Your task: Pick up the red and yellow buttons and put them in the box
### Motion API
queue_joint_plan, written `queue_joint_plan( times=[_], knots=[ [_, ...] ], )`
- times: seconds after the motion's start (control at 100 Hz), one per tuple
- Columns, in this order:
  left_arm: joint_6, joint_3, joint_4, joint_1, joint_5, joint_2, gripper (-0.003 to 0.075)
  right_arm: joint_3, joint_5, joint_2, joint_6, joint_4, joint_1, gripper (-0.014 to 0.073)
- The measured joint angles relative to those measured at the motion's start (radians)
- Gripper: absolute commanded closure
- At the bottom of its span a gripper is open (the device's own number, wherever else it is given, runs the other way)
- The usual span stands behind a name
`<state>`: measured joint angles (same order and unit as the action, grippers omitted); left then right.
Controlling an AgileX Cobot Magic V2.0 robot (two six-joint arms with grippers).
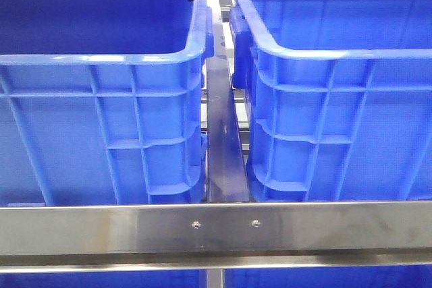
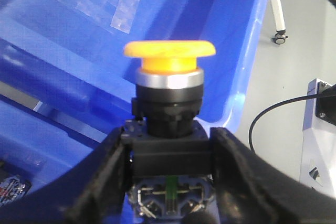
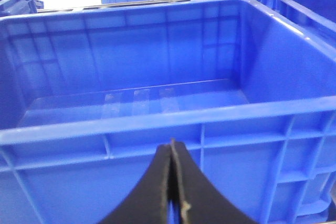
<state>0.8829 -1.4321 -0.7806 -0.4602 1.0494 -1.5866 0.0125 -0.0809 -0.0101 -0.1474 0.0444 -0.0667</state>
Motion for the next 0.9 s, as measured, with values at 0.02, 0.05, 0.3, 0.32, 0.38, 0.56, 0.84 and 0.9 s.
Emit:
queue_joint_plan(
  times=[0.02,0.05,0.3,0.32,0.38,0.56,0.84,0.9],
  knots=[
    [0.000,0.000,0.000,0.000,0.000,0.000,0.0459,0.015,-0.018,0.000,0.000,0.000,0.000,0.0655],
    [0.000,0.000,0.000,0.000,0.000,0.000,0.0459,0.038,-0.045,0.000,0.000,0.000,0.000,0.0655],
    [0.000,0.000,0.000,0.000,0.002,0.000,0.0459,0.265,-0.345,0.110,0.000,0.000,0.000,0.0655],
    [0.000,0.000,0.000,0.000,0.002,0.000,0.0459,0.281,-0.362,0.127,0.000,0.000,0.000,0.0655],
    [0.000,0.000,0.000,0.000,0.002,0.000,0.0459,0.320,-0.399,0.170,0.000,0.000,0.000,0.0655],
    [0.000,0.000,0.000,0.000,0.002,0.000,0.0459,0.411,-0.459,0.316,0.000,0.000,0.000,0.0515],
    [0.000,0.000,0.000,0.000,0.004,0.000,0.0459,0.524,-0.463,0.513,0.000,-0.015,0.000,0.0060],
    [0.000,0.000,0.000,0.000,0.004,0.000,0.0459,0.551,-0.467,0.546,0.000,-0.035,0.000,0.0055]
  ],
)
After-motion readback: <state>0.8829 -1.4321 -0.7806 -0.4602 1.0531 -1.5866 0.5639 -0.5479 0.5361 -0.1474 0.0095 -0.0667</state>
